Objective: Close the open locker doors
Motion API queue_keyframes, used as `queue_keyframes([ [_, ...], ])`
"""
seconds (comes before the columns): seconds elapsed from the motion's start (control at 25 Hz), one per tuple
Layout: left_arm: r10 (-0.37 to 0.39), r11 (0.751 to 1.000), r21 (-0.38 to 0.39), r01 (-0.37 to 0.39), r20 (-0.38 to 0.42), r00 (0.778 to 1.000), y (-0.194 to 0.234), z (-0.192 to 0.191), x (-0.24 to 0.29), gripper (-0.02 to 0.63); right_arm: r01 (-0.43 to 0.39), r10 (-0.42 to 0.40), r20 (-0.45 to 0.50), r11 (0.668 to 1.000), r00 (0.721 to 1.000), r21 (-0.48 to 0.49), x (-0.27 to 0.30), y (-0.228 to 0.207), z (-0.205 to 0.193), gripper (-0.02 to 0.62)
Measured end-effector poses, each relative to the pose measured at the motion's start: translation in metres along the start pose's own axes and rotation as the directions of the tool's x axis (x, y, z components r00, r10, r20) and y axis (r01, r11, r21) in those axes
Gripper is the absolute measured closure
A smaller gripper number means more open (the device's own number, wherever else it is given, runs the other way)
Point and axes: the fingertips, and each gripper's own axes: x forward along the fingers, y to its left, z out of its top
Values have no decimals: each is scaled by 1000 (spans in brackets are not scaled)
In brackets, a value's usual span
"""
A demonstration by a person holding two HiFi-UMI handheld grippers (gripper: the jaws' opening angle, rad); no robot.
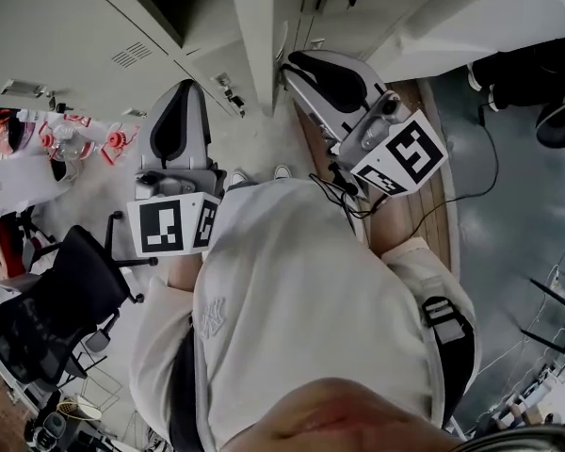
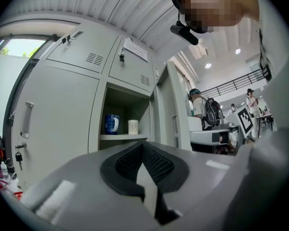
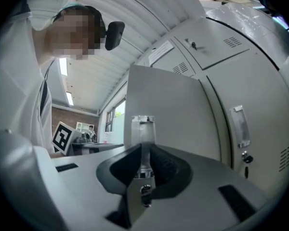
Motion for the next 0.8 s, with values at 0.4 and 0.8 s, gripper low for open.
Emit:
queue_keyframes([
  [0.4,107,994,6,-107,10,994,59,3,-18,604,-169,169,-15,986,986,8,81,18,-10,575],
  [0.8,210,977,19,-211,29,977,126,9,-42,604,-111,107,-45,990,993,-88,158,1,-23,575],
])
